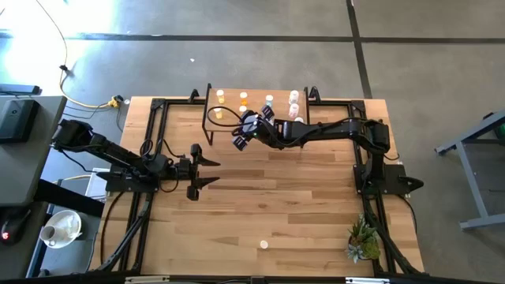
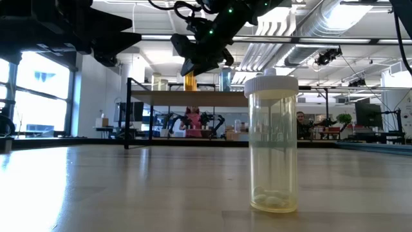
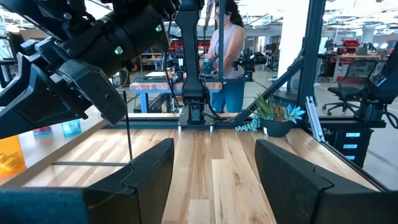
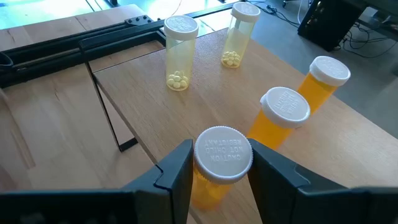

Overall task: Pick and place medicine bottles onto shelf by color
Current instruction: Put the orange pill bottle on the shelf aligned with the orange pill bottles

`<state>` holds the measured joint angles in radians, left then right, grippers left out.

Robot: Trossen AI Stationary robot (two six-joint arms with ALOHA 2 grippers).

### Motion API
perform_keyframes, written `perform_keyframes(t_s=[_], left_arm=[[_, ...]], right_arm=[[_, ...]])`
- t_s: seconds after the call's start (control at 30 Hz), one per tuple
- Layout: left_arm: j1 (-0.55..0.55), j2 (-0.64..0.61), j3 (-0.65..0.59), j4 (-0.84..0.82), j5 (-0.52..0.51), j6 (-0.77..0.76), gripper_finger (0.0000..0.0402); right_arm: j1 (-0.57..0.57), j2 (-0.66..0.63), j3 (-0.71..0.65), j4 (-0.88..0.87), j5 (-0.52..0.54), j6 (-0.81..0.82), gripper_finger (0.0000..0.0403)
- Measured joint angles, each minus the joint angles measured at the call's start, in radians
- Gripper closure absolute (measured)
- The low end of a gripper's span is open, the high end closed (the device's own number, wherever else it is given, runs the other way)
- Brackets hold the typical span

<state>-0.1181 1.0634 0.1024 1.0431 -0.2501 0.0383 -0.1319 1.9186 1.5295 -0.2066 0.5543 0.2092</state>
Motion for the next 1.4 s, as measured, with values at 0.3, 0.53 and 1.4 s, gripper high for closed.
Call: perform_keyframes(t_s=[0.3, 0.53, 1.4], left_arm=[[0.000, 0.000, 0.000, 0.000, 0.000, 0.000, 0.0186], [0.000, 0.000, 0.000, 0.000, 0.000, 0.000, 0.0186], [0.000, 0.000, 0.000, 0.000, 0.001, 0.000, 0.0186]], right_arm=[[-0.009, 0.000, 0.000, 0.000, -0.006, 0.015, 0.0267], [-0.009, 0.000, 0.000, 0.000, -0.010, 0.019, 0.0267], [-0.009, 0.000, 0.000, 0.000, -0.006, 0.045, 0.0267]])
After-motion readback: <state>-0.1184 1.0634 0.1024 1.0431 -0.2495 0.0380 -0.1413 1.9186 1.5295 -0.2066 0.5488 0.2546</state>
